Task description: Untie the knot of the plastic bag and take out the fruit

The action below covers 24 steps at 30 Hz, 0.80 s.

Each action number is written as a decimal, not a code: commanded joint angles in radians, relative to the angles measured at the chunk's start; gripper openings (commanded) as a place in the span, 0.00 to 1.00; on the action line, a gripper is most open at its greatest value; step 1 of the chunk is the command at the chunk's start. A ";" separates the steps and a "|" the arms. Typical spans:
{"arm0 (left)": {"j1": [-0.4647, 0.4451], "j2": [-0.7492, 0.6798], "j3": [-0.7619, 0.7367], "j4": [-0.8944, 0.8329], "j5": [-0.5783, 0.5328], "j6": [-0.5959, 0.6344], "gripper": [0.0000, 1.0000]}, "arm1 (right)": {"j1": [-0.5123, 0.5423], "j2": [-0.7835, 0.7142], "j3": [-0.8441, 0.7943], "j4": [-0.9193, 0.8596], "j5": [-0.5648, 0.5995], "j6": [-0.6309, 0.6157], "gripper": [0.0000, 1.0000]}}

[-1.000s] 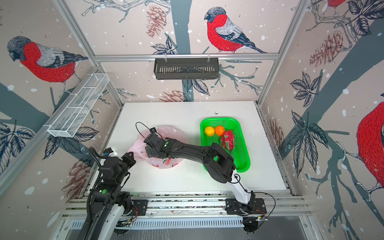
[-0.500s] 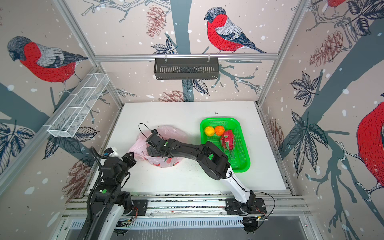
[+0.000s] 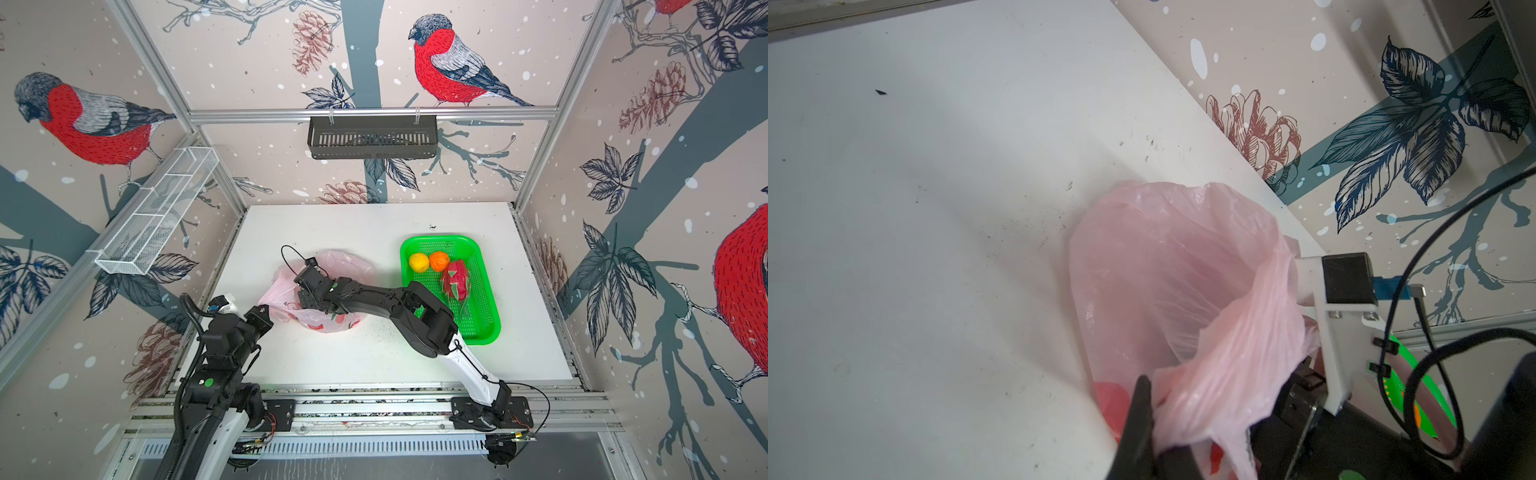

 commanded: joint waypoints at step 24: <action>0.004 -0.001 -0.013 0.040 -0.007 0.007 0.00 | 0.010 -0.220 -0.136 0.025 0.023 -0.001 0.64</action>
